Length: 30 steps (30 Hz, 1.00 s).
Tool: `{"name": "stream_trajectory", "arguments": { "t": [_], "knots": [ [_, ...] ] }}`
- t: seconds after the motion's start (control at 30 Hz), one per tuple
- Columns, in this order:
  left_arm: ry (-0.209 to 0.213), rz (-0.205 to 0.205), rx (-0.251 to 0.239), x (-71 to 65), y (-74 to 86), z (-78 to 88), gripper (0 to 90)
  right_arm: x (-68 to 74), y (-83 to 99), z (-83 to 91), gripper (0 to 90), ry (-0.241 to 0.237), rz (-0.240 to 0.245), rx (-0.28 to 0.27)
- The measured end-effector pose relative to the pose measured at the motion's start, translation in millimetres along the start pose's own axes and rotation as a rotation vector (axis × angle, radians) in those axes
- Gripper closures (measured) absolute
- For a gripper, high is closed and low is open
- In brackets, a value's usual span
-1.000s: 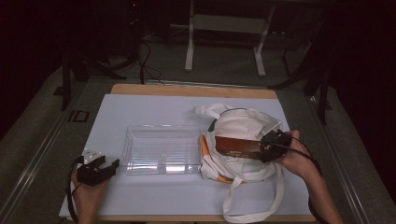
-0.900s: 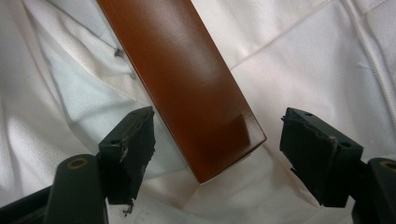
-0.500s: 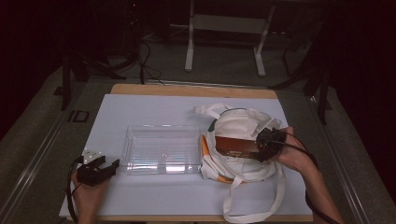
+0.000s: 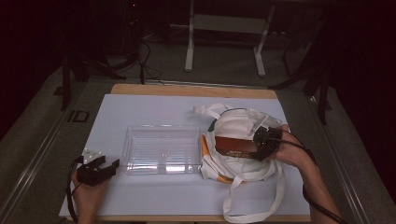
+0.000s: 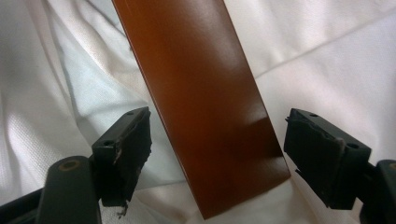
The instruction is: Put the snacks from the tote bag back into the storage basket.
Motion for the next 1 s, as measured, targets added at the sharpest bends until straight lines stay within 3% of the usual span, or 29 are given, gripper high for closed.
{"name": "stream_trajectory", "arguments": {
  "t": [0.13,0.37,0.43,0.6,0.87,1.0],
  "knots": [
    [0.002,0.0,-0.001,0.1,0.0,0.0,39.7,1.0,-2.4,-7.0,25.0,-0.021,0.014,0.06],
    [0.003,0.001,-0.001,0.1,-0.1,-0.1,39.5,3.9,-3.9,-9.2,34.2,-0.053,0.012,0.097],
    [0.003,0.001,-0.001,0.1,-0.1,-0.1,39.5,9.1,-3.5,-6.1,39.6,-0.103,0.018,0.094],
    [0.001,-0.001,0.0,0.0,0.0,-0.2,39.5,15.0,-2.5,-5.2,39.9,-0.15,0.035,0.105],
    [0.004,0.001,0.0,0.1,-0.1,-0.2,39.4,18.1,-1.0,-25.5,38.3,-0.152,0.057,0.194],
    [0.005,0.001,0.0,0.1,-0.1,-0.2,39.3,17.9,-2.1,-29.8,38.4,-0.15,0.056,0.196]
  ]
}}
Point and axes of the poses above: each handheld gripper's, and its own axes: z roughly backward along the jaws, y roughly out of its underside, x roughly to its left, the point moved 5 cm from there along -z, roughly forward along the jaws, and after that the axes turned 2 degrees about x, right-handed, at the moved point
